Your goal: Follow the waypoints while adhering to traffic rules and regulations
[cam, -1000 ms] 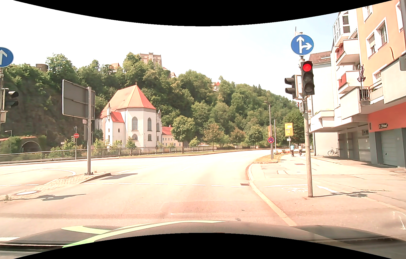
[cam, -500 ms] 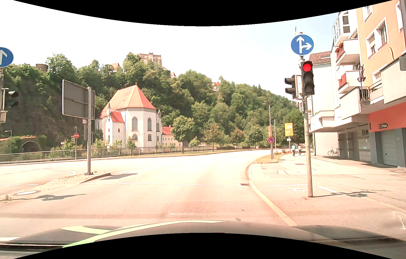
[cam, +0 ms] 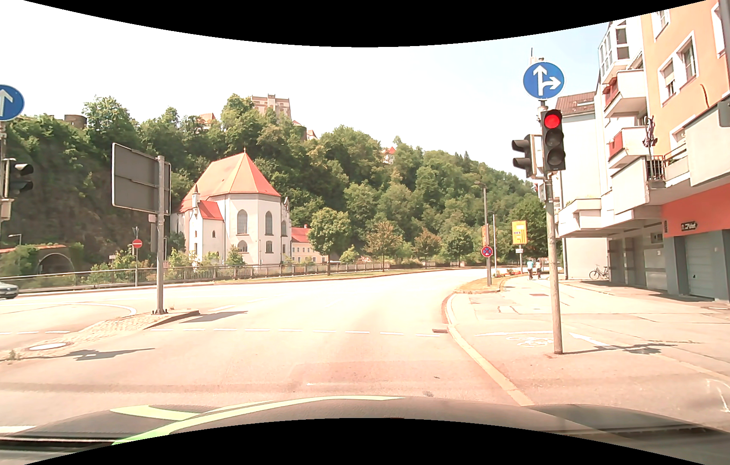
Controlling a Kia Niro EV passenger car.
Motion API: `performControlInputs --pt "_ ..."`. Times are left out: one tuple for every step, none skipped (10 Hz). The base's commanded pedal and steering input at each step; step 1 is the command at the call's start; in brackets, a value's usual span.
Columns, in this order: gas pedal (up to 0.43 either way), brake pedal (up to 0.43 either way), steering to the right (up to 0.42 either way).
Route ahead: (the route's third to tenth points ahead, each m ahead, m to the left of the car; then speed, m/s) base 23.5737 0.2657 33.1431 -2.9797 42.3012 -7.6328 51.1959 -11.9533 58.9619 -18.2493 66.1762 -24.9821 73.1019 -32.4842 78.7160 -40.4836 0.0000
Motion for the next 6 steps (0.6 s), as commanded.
performControlInputs --pt "0.0 0.335 0.04" --pt "0.0 0.335 0.04" --pt "0.0 0.335 0.04" --pt "0.0 0.335 0.04" --pt "0.0 0.335 0.04" --pt "0.0 0.335 0.04"
